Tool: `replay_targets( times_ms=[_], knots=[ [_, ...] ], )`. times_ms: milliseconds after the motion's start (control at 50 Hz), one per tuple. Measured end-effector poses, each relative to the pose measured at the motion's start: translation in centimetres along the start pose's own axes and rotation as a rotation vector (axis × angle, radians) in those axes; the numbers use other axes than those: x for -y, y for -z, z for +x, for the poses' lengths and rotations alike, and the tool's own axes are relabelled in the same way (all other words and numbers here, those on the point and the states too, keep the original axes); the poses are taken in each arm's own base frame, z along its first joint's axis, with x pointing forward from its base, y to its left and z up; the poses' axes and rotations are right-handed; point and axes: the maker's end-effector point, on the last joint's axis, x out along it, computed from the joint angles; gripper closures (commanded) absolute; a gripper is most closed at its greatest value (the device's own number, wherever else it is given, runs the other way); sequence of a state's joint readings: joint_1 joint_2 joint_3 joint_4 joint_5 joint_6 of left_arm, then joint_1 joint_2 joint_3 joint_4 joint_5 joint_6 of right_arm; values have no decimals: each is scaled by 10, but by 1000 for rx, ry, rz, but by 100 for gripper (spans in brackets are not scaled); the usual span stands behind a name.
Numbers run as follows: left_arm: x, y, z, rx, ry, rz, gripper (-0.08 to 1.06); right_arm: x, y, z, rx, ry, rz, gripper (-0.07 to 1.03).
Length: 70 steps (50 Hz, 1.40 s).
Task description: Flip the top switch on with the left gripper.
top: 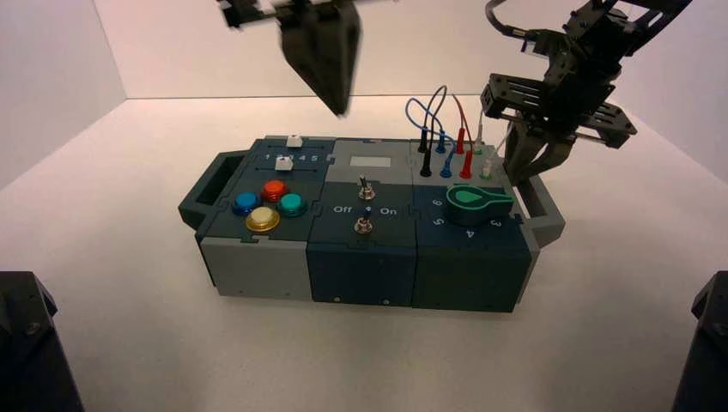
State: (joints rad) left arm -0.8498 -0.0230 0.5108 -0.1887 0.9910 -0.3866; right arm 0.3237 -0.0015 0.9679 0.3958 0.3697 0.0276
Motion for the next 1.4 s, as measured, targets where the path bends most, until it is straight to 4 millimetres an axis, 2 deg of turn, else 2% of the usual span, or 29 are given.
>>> replay_targets(
  times_ms=[260,660,980,1400],
  knots=[
    [11,-4,2,-3,1,8,101,0,-1,0,4,0,-1,99],
    [11,-6,4,1,3,6,101,0,-1,0,6,0,-1,99],
    [3,3,19,-28,-19,-1,101,0,-1,0,6,0,-1,99],
    [-5,3,34,-50,-59,11,101,0,0,0,7,0,-3,99]
  ],
)
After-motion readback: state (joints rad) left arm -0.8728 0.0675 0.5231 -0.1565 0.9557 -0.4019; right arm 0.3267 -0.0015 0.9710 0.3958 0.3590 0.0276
